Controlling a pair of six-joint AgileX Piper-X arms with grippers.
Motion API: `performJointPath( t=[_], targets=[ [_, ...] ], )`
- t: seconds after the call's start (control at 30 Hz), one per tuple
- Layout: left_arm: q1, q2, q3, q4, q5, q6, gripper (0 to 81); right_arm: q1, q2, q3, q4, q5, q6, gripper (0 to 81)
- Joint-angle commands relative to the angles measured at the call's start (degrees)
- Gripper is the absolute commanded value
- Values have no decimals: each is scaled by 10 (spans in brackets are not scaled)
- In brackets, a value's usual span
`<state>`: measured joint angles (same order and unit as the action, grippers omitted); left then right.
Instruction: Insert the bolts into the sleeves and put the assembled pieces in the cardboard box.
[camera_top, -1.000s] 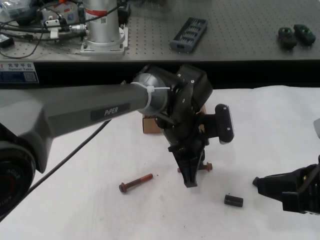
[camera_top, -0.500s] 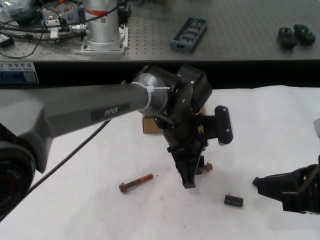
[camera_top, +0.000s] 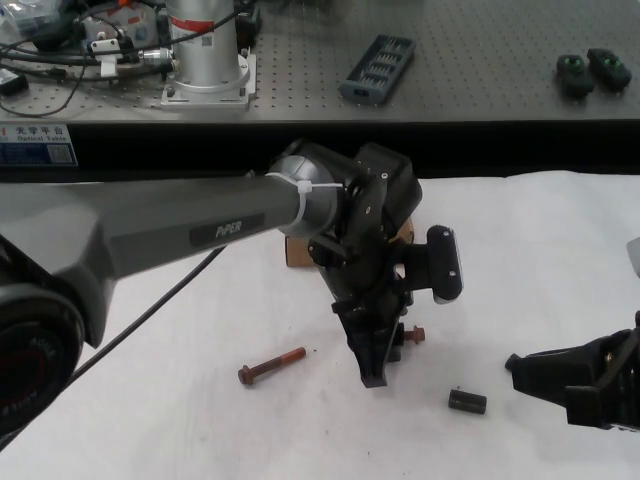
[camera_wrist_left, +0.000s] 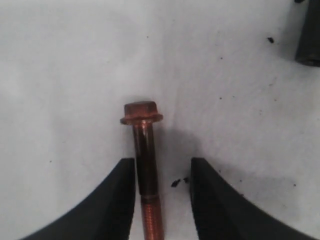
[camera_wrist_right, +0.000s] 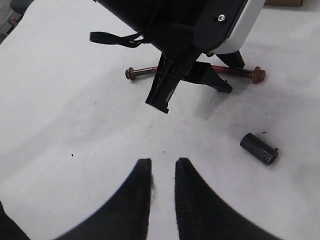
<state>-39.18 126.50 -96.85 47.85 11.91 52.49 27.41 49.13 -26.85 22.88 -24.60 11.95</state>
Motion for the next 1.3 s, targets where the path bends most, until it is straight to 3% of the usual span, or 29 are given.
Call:
performJointPath(
  t=[0.0,0.1,0.3,0.57,1.03,1.1,1.27],
  targets=[
    [-1,3,-5,0,-1,-2,272,1,-5,-1,4,-12,0,142],
    [-1,3,-5,-2,-1,-2,260,1,-5,-1,4,-13,0,142],
    [-1,3,-5,-3,-5,-2,152,1,-5,-1,4,-21,5,142],
    [-1,3,-5,-6,-70,-2,70,1,-5,-1,4,-21,5,142],
    [-14,3,-5,2,-51,4,66,1,-5,-1,3,-21,5,142],
    [-17,3,-5,2,-48,9,88,1,-5,-1,3,-21,5,142],
    [-21,3,-5,1,-56,7,282,1,-5,-1,3,-21,5,142]
  ],
)
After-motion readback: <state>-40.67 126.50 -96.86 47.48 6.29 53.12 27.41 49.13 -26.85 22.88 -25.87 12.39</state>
